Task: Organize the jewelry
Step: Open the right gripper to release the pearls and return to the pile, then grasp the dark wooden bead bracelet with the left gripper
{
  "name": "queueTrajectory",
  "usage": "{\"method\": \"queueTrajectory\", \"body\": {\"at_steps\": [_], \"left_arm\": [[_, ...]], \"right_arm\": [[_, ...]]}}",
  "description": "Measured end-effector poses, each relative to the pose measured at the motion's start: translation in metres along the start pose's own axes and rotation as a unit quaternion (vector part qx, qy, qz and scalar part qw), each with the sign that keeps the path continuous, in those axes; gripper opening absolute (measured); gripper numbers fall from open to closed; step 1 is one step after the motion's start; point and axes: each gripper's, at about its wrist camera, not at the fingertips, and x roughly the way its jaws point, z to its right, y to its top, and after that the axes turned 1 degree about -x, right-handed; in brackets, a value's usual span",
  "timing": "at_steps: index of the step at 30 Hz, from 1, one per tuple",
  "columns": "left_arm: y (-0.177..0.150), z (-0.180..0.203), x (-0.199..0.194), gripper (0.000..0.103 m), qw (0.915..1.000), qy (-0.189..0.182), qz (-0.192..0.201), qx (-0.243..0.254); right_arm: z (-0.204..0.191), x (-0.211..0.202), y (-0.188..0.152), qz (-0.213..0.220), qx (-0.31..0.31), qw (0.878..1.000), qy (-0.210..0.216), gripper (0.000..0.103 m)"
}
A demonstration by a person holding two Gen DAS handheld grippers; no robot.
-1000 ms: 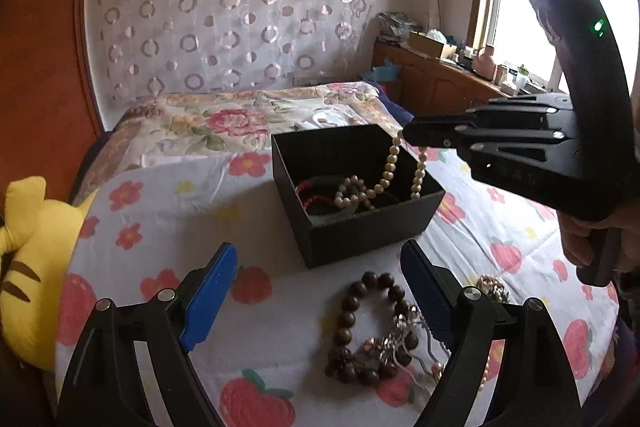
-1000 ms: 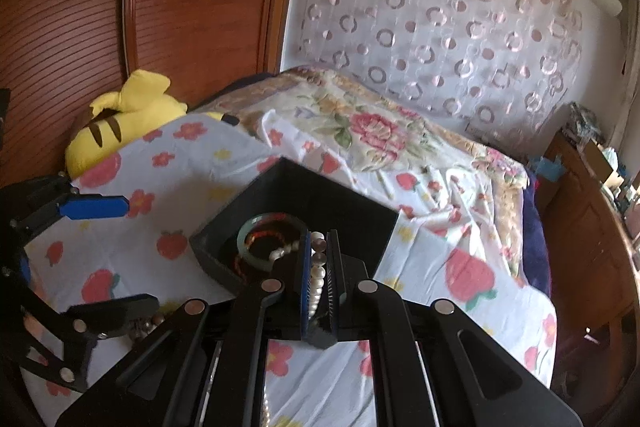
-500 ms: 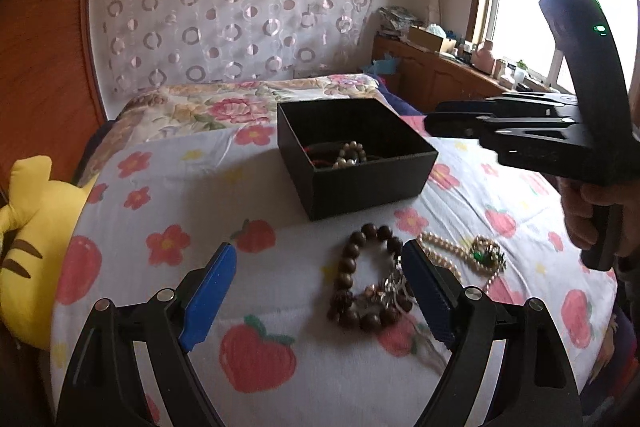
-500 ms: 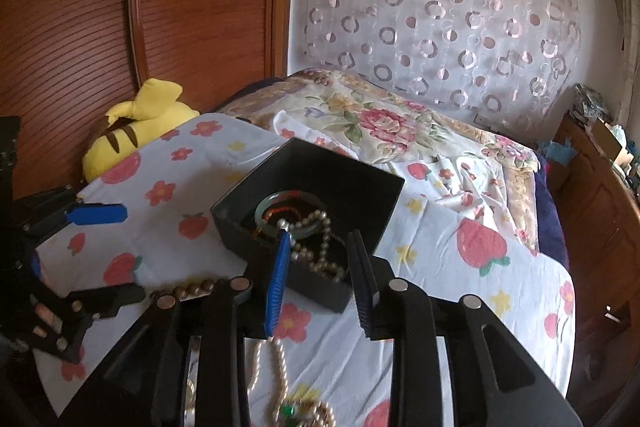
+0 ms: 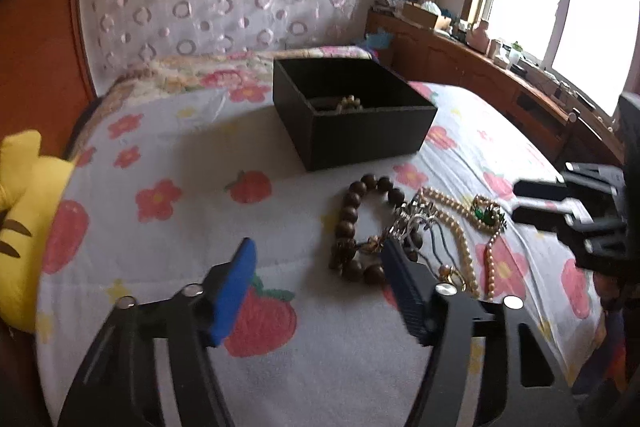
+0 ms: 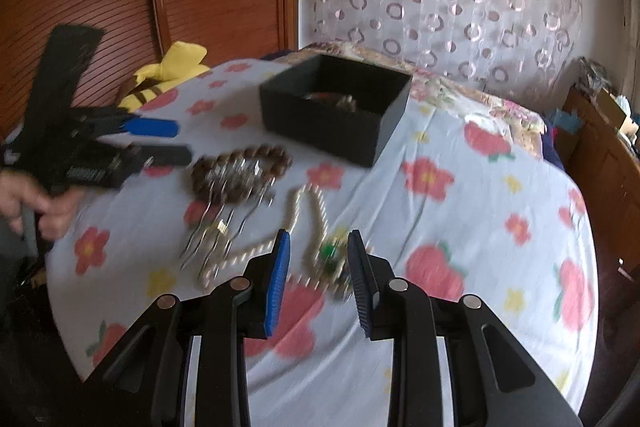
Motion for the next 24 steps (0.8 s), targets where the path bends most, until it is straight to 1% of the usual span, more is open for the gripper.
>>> {"method": "queueTrajectory", "body": {"at_steps": [2,4,5,9,14,17,19,21,22,23,24], "left_arm": [[0.001,-0.003,0.006,0.047,0.9999,-0.011,-0.012,-0.005],[0.003,-0.005,0.012,0.042,0.9995,-0.021,-0.024,-0.01],[0.004,-0.006,0.014,0.04,0.9992,-0.023,-0.03,-0.011],[0.011,-0.004,0.023,0.04,0.9987,-0.028,-0.041,-0.008],[0.017,0.005,0.034,0.04,0.9982,-0.016,-0.057,0.011],[0.019,0.011,0.04,0.04,0.9975,-0.012,-0.064,0.026],[0.019,0.014,0.042,0.04,0.9975,-0.004,-0.062,0.035],[0.018,0.016,0.043,0.03,0.9974,0.001,-0.059,0.042],[0.018,0.017,0.043,0.018,0.9972,0.004,-0.058,0.046],[0.016,0.018,0.042,0.013,0.9969,0.004,-0.058,0.054],[0.016,0.019,0.041,0.012,0.9967,0.001,-0.058,0.056]], "right_arm": [[-0.006,-0.002,-0.01,-0.001,0.006,1.0,0.009,0.032],[-0.011,-0.002,-0.019,-0.004,0.01,1.0,0.016,0.032],[-0.015,-0.002,-0.022,-0.006,0.011,1.0,0.017,0.032],[-0.024,0.001,-0.028,-0.009,0.008,1.0,0.025,0.032],[-0.024,0.002,-0.029,-0.007,0.01,1.0,0.023,0.032],[-0.022,0.002,-0.03,-0.006,0.022,0.999,0.027,0.032],[-0.019,0.002,-0.029,-0.005,0.027,0.999,0.029,0.032],[-0.016,0.002,-0.03,-0.004,0.033,0.999,0.033,0.032],[-0.014,0.003,-0.03,-0.004,0.036,0.999,0.034,0.032],[-0.012,0.003,-0.03,-0.003,0.039,0.999,0.035,0.032],[-0.011,0.002,-0.03,-0.001,0.043,0.998,0.037,0.032]]}}
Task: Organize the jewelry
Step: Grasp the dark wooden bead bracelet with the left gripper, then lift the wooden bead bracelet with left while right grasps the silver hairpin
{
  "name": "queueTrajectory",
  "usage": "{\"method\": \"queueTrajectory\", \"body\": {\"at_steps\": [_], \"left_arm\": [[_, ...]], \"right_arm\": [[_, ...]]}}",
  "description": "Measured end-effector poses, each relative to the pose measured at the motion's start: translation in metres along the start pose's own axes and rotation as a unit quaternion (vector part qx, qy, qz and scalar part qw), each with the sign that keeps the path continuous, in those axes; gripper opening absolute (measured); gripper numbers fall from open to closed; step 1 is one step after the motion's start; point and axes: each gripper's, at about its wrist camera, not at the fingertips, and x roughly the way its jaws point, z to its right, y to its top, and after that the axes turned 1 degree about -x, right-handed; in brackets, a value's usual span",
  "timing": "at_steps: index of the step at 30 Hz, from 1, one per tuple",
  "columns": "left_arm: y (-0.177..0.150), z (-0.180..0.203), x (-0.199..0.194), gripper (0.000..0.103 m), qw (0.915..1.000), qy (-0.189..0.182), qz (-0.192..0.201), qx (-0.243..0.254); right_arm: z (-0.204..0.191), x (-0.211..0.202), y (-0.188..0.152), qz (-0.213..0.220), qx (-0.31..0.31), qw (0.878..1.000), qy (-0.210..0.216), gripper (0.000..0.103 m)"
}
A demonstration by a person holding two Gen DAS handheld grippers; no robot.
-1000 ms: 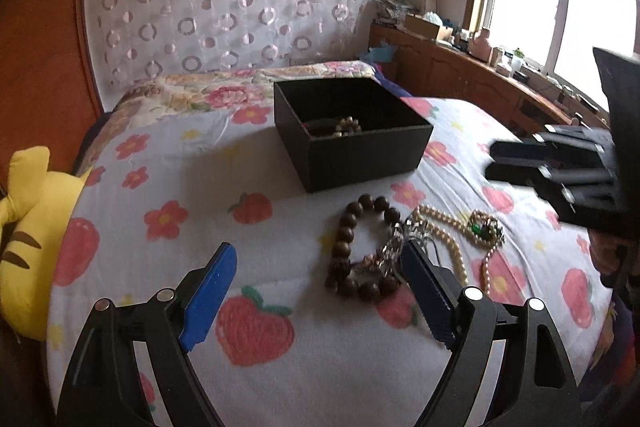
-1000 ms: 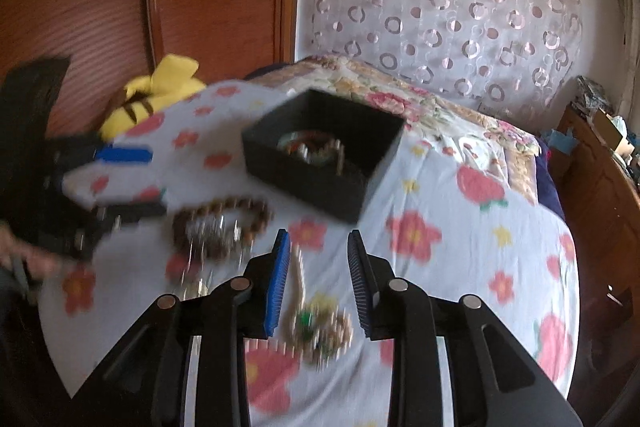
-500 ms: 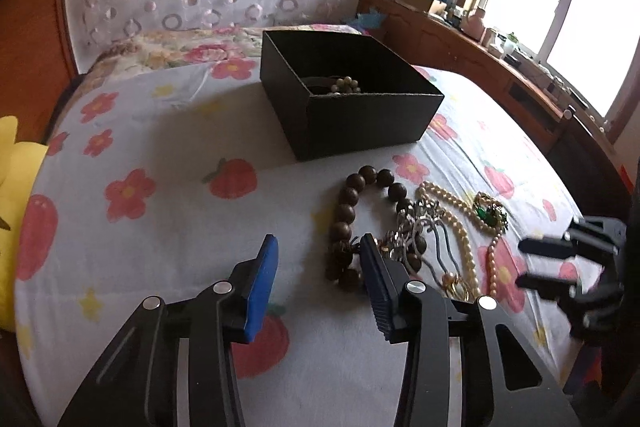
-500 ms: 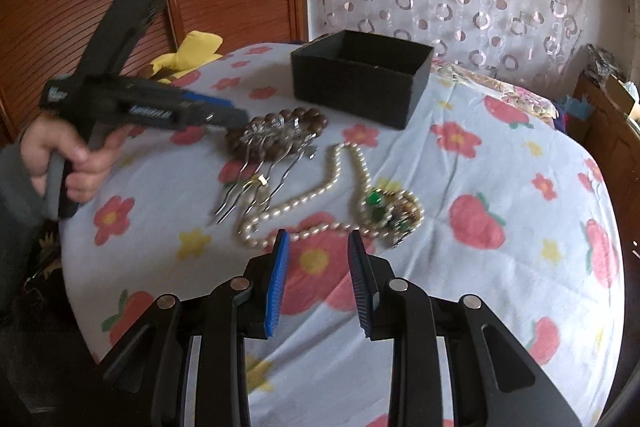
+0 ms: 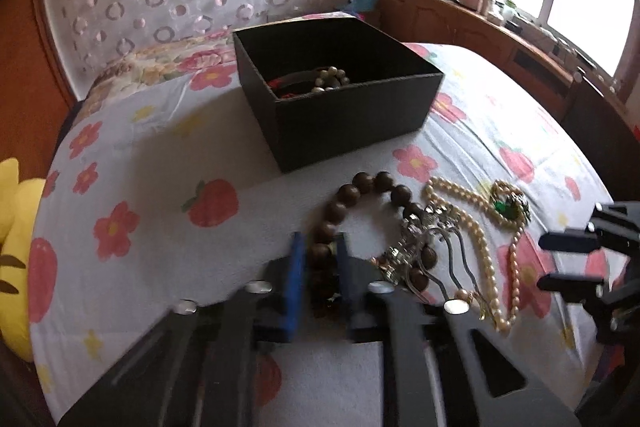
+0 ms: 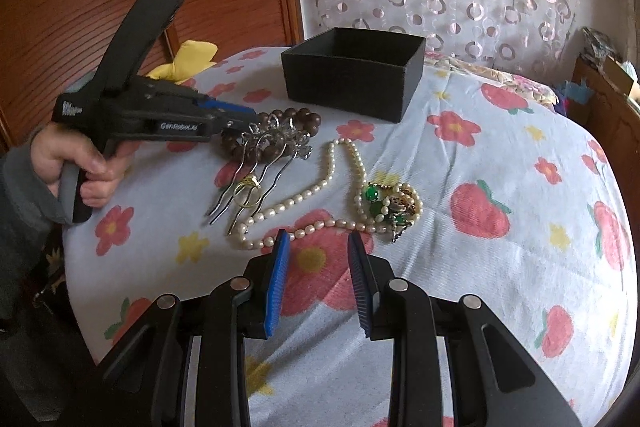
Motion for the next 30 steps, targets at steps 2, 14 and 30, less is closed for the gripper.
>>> {"method": "queueTrajectory", "body": {"at_steps": [2,14,30], "left_arm": [[-0.003,0.001,-0.004,0.012,1.0,-0.001,0.002,0.003],[-0.017,-0.002,-0.071,0.012,0.9942,0.014,0.098,-0.042],[-0.039,-0.018,-0.08,0.012,0.9917,0.006,0.107,-0.071]], "right_arm": [[0.002,0.001,0.001,0.001,0.004,1.0,0.001,0.032],[0.004,0.002,0.001,0.001,0.005,1.0,-0.002,0.032],[-0.05,0.014,0.03,0.001,-0.047,0.998,0.039,0.032]]}}
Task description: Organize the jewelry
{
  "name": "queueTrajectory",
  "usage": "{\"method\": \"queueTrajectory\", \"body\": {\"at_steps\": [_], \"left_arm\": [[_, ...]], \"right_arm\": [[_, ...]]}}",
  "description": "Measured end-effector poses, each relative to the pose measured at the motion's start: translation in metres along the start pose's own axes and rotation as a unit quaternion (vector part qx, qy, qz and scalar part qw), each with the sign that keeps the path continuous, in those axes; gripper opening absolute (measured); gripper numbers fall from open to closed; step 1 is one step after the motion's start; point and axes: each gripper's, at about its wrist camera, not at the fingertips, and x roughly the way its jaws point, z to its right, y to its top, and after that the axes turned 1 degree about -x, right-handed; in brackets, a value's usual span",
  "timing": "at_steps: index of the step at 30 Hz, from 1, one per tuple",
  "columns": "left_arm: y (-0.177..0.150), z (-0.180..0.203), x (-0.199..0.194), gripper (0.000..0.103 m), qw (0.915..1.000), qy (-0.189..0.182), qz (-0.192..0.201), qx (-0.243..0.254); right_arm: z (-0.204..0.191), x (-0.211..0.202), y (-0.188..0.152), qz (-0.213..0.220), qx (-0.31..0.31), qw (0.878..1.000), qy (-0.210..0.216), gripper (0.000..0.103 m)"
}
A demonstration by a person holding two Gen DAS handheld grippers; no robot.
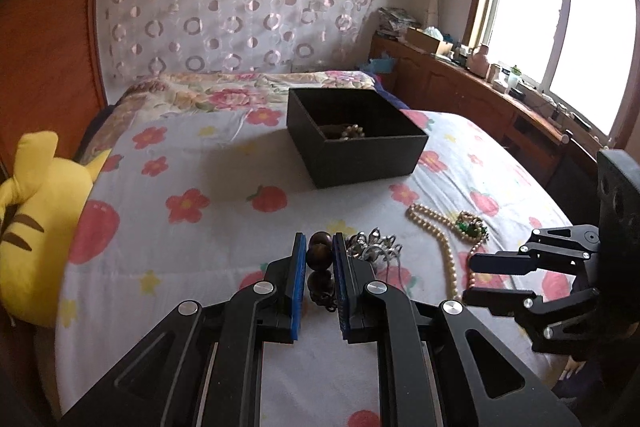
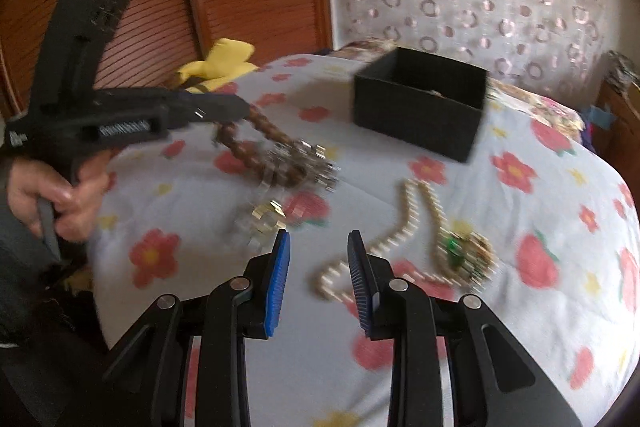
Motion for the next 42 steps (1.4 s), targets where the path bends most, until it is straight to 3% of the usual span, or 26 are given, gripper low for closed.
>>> {"method": "queueTrajectory", "body": {"at_steps": [9,19,22,28,30,38,42], "left_arm": [[-0.007,-0.006,0.005,0.012,1.0,0.0,-0.005,-0.005],[-0.009,-0.004,0.007,0.012,0.9999,-0.001,-0.009,-0.005],[-0.01,-0.004,0.008,0.012,0.9999,-0.001,-0.009,-0.005],[-0.011,-0.005,0.009,0.012,0.9999,0.0,-0.008,-0.006],[-0.01,-0.004,0.009,0.012,1.0,-0.001,-0.005,-0.004],[0.006,0.001,-0.006,0.012,0.9999,-0.002,0.015,0.003],[0.01,0.005,-0.007,0.012,0.9998,0.0,0.017,0.011]], "right_arm": [[-0.027,0.025,0.018,-0.022,-0.037,0.999,0.015,0.032],[-0.039,0.038,0.017,-0.048,-0.085,0.995,-0.008,0.032],[-0.041,0.036,0.017,-0.047,-0.093,0.994,-0.009,0.02],[-0.038,0.03,0.013,-0.042,-0.092,0.995,-0.003,0.02],[-0.037,0.029,0.014,-0.04,-0.087,0.995,0.002,0.003],[-0.034,0.02,0.016,-0.025,-0.087,0.996,0.0,0.003],[-0.028,0.004,0.019,0.002,-0.064,0.998,0.007,0.002]]}}
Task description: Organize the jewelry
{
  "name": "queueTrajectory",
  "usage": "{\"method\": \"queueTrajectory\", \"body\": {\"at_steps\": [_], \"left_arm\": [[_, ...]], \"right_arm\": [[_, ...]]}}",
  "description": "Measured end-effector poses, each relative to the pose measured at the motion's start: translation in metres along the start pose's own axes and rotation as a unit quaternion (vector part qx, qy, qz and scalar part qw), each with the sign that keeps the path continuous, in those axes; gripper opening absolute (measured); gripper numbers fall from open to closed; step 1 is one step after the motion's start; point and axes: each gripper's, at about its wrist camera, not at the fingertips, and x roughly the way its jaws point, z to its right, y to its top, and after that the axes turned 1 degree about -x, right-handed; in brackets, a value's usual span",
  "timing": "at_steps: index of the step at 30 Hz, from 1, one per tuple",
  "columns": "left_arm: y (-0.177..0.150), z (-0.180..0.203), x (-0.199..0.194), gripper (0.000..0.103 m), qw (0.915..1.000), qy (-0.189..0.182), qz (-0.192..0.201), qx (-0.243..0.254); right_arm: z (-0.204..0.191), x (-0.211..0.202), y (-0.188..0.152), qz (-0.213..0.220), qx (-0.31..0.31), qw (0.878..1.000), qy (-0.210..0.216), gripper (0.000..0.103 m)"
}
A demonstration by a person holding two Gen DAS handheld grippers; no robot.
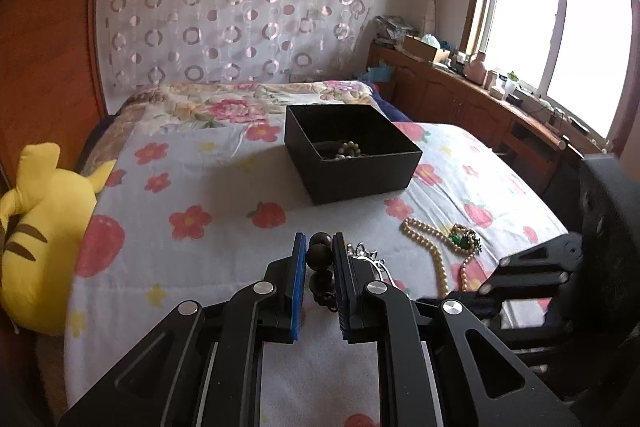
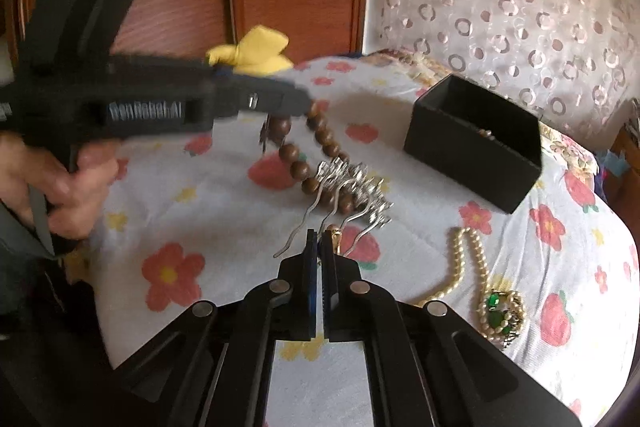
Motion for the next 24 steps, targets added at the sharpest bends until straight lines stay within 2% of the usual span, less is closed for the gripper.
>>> {"method": "queueTrajectory", "body": {"at_steps": [6,9,13,16,20,24], "left_arm": [[-0.009,-0.002,0.013,0.012,0.9996,0.003,-0.026,0.009],[-0.015,-0.003,0.021,0.012,0.999,0.007,-0.041,0.016],[-0.019,-0.007,0.024,0.012,0.9988,0.011,-0.047,0.011],[-0.019,-0.01,0.019,0.012,0.9992,0.013,-0.038,0.004],[-0.01,-0.007,0.003,0.012,0.9999,-0.008,-0.008,-0.007],[0.002,0.004,-0.007,0.012,0.9999,-0.005,0.008,0.007]], "right_arm": [[0.012,-0.014,0.004,0.027,0.027,0.999,0.008,0.0],[0.021,-0.013,0.005,0.03,0.051,0.998,0.016,0.0],[0.024,-0.011,0.0,0.025,0.051,0.998,0.008,0.0],[0.022,-0.009,-0.003,0.018,0.044,0.999,0.006,0.0],[0.012,-0.002,-0.01,0.002,0.027,1.0,0.008,0.001],[0.018,0.006,-0.008,-0.003,0.036,0.999,-0.006,0.001]]}}
